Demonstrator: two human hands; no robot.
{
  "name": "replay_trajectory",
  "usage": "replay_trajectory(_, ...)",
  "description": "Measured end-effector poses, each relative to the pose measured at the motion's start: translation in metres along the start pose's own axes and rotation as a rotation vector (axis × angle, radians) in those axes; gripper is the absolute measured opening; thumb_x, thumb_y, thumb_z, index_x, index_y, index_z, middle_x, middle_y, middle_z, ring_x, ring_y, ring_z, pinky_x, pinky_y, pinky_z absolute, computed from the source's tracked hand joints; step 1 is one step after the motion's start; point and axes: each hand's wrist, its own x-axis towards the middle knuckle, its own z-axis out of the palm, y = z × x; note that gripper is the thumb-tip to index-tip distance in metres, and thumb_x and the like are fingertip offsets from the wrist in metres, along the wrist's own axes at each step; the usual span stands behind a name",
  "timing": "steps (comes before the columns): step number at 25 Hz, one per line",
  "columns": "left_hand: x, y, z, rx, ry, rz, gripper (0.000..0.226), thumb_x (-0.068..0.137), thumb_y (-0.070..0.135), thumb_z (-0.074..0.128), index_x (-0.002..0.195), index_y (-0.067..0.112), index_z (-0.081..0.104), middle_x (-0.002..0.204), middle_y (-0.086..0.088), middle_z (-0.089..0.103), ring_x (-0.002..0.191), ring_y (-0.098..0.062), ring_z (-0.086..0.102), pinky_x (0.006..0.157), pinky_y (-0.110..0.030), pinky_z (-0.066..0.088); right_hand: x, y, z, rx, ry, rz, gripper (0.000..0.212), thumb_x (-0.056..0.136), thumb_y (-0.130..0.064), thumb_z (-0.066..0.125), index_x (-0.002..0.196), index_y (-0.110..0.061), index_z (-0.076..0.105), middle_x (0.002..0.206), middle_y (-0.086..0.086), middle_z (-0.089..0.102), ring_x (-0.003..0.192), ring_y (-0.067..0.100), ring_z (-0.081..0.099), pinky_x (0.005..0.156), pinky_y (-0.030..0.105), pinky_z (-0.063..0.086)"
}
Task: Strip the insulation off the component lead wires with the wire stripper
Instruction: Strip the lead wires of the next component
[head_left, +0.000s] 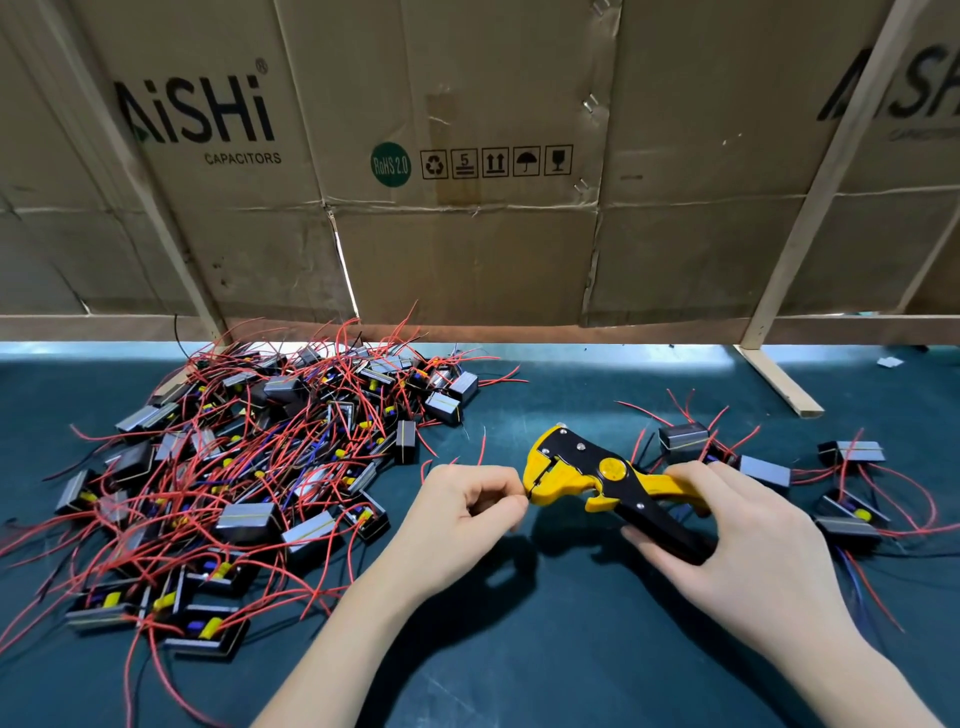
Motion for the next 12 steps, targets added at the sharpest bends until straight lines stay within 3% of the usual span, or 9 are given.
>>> replay_trajectory(4, -0.0005, -0.0005, 0.0005, -0.007, -0.006, -0.002, 0.02, 0.08, 0.015, 0.054, 0.062, 0.008, 0.055, 0.052, 0.0, 0.038, 0.052, -0.009, 0.029, 0.052, -0.024, 0.024, 0.0004, 0.0002, -0.0003, 0.006, 0.004, 0.0, 0.039, 0.064, -0.058, 0.071, 0.09, -0.029, 0.065, 0.075, -0.012, 0.06, 0.072, 0.018, 0.065, 0.056, 0.028, 0.047)
replay_trajectory(9, 0.0, -0.0007, -0.0006, -0.027, -0.007, -0.003, 0.02, 0.08, 0.015, 0.053, 0.062, 0.006, 0.057, 0.057, -0.016, 0.043, 0.053, -0.01, 0.031, 0.053, -0.024, 0.024, 0.0004, 0.0, 0.0027, -0.026, 0.033, -0.014, 0.041, 0.065, -0.058, 0.071, 0.091, -0.027, 0.065, 0.077, -0.011, 0.059, 0.072, 0.021, 0.064, 0.057, 0.027, 0.045)
replay_trajectory(12, -0.0003, -0.0006, -0.0004, -0.023, -0.011, -0.006, 0.02, 0.079, 0.015, 0.053, 0.062, 0.006, 0.058, 0.056, -0.014, 0.042, 0.053, -0.009, 0.03, 0.052, -0.022, 0.024, 0.0007, -0.0001, 0.0026, -0.031, 0.037, -0.017, 0.042, 0.064, -0.058, 0.072, 0.091, -0.027, 0.065, 0.077, -0.011, 0.06, 0.072, 0.021, 0.064, 0.058, 0.027, 0.045)
